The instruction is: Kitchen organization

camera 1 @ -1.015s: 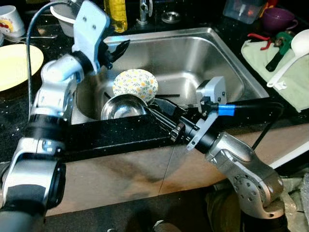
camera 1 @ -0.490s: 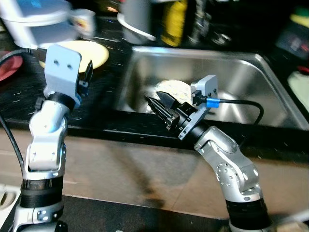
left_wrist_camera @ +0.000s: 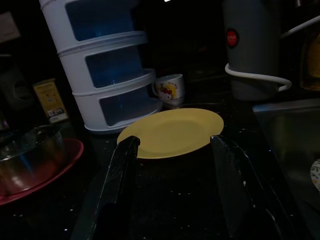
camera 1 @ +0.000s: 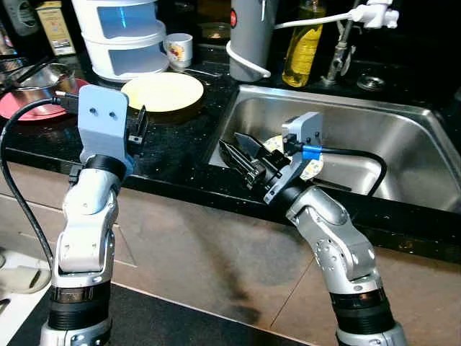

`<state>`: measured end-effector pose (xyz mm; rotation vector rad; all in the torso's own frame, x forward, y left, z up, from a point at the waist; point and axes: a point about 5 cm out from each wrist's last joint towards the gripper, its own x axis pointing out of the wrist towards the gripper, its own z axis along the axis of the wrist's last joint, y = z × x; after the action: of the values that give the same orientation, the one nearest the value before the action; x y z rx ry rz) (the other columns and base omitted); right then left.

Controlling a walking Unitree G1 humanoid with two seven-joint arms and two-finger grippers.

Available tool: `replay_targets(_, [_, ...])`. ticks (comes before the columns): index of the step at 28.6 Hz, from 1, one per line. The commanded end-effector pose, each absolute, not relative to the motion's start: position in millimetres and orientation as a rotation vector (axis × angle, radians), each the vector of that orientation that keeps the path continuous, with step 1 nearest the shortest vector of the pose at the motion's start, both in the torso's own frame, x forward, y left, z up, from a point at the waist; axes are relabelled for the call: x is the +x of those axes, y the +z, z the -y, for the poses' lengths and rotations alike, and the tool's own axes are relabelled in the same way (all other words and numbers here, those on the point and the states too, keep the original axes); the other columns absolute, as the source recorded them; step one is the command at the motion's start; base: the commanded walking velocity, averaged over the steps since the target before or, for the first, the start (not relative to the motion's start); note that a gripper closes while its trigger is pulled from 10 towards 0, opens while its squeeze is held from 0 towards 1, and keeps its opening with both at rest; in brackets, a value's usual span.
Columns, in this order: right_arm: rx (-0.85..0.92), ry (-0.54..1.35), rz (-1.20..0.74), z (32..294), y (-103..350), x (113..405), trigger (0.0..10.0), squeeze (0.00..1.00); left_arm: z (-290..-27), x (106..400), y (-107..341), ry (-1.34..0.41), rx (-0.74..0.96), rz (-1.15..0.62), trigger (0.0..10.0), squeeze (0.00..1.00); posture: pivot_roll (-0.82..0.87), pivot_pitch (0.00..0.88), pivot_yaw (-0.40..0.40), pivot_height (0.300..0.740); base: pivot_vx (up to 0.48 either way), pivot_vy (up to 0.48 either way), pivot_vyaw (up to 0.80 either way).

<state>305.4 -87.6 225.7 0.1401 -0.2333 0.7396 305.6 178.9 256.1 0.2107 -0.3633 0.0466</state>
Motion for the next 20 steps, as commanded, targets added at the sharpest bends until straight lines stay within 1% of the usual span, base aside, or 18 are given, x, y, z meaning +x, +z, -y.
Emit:
replay_targets(1, [0.136,0.742,0.25,87.0,227.6,305.6,10.0,0.0,-178.5,304.7,250.5,0.045,0.201,0.336,10.0,0.0,0.11,0.037,-0.043,0.74,0.48,0.0,0.0])
replay_targets(3, [0.133,0.741,0.25,87.8,227.2,305.6,10.0,0.0,-177.3,304.6,250.4,0.041,0.191,0.339,10.0,0.0,0.11,0.038,-0.044,0.74,0.48,0.0,0.0])
replay_targets(7, [0.124,0.74,0.248,89.0,225.4,307.0,10.0,0.0,-175.5,304.2,250.0,0.055,0.178,0.341,10.0,0.0,0.11,0.036,-0.049,0.74,0.0,0.0,0.0])
replay_targets(10, [0.118,0.739,0.247,89.1,224.5,308.2,10.0,0.0,-179.2,303.7,249.8,0.082,0.181,0.338,10.0,0.0,0.11,0.038,-0.051,0.74,0.0,0.0,0.0])
replay_targets(20, [0.099,0.717,0.236,91.9,220.7,313.5,10.0,0.0,-203.6,300.9,251.7,0.195,0.209,0.333,10.0,0.0,0.12,0.032,-0.056,0.74,0.0,0.0,0.0])
